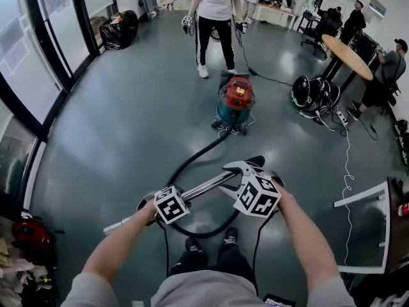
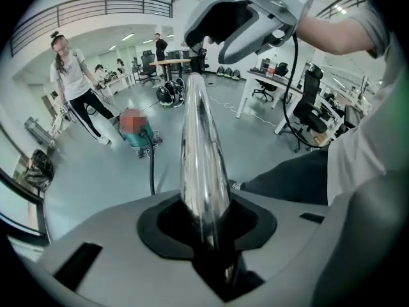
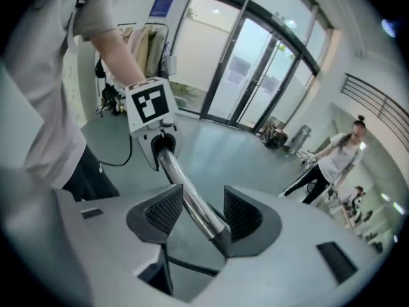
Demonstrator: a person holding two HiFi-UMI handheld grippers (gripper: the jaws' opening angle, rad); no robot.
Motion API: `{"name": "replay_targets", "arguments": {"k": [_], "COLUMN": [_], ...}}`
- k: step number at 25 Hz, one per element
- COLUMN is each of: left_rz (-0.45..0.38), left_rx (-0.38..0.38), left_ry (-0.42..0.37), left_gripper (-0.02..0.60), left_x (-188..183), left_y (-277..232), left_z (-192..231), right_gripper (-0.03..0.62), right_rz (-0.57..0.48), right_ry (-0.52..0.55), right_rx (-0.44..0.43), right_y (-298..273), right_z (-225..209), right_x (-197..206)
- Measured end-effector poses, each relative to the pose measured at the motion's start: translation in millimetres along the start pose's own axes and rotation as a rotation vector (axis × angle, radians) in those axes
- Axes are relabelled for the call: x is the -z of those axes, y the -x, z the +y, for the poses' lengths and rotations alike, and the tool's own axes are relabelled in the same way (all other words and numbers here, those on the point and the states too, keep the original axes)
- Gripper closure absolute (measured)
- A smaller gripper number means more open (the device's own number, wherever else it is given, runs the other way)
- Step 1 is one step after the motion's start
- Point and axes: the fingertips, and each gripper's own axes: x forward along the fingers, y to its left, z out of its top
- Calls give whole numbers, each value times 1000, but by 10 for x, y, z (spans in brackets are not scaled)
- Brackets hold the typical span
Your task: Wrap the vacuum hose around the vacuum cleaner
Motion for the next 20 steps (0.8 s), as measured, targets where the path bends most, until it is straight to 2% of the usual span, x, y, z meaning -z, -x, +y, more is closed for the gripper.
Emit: {"name": "replay_targets", "arguments": {"k": [4, 8, 11, 15, 20], "left_rz": [-64, -79, -104, -179, -266], "left_rx": [-26, -72, -83, -98, -115], "left_ry": [93, 168, 238, 335, 390], "left_gripper": [451, 451, 451, 451, 451], "left_x": [-27, -95, -146, -248, -469], "left_y": [-81, -95, -57, 9, 29], "left_z": [27, -69, -269, -583, -1043], "right_gripper": [407, 407, 407, 407, 407], "right_rz": [-81, -130, -175, -273, -402], "right_ry": [-199, -360, -476, -658, -848], "right_rx": [66, 52, 64, 73, 55], "right_y": [79, 141, 220, 357, 600], "right_z": [29, 294, 470, 640, 812], "right_x": [100, 319, 445, 504, 580]}}
